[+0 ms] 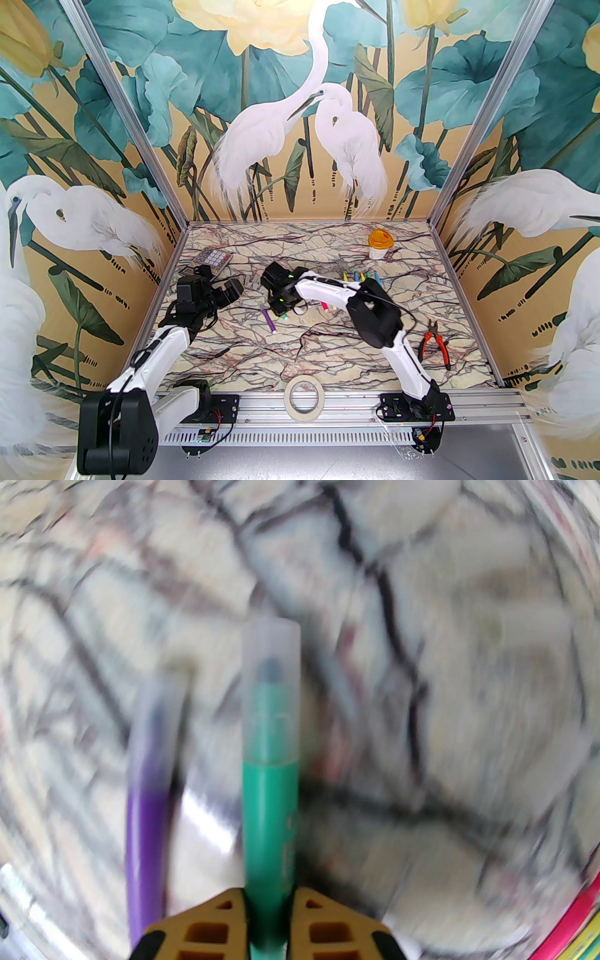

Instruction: Open the pen caps

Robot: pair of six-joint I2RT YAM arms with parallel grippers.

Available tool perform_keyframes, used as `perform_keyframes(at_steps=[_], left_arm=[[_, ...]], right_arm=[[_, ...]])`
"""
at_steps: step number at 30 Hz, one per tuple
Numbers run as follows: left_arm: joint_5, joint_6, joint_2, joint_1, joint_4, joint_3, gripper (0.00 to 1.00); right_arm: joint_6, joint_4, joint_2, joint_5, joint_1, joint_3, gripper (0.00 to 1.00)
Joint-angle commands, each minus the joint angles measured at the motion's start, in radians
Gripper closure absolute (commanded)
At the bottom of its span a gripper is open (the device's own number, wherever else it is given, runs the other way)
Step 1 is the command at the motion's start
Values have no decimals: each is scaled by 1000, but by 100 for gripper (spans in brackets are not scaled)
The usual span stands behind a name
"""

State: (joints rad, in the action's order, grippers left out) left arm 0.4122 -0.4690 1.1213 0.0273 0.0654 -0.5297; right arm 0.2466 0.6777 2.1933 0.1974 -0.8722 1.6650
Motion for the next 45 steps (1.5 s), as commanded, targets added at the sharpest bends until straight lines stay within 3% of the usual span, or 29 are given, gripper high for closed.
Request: perform_keyframes(at_steps=[1,9,22,45], left_arm=[[200,-29,54,8,-111,-1,16],[344,-133,162,-31,-305,-11,19],[335,-233,420,-253,-462,-163,26],[345,-290,602,-389,-457,-329,44]], right_arm=[[30,-140,-118,119,49,-78,98],[29,-211,-237,160,132,-250,99],[27,-302,-387,189,209,-451,100],[2,-339,-484,208,208,-506,100]])
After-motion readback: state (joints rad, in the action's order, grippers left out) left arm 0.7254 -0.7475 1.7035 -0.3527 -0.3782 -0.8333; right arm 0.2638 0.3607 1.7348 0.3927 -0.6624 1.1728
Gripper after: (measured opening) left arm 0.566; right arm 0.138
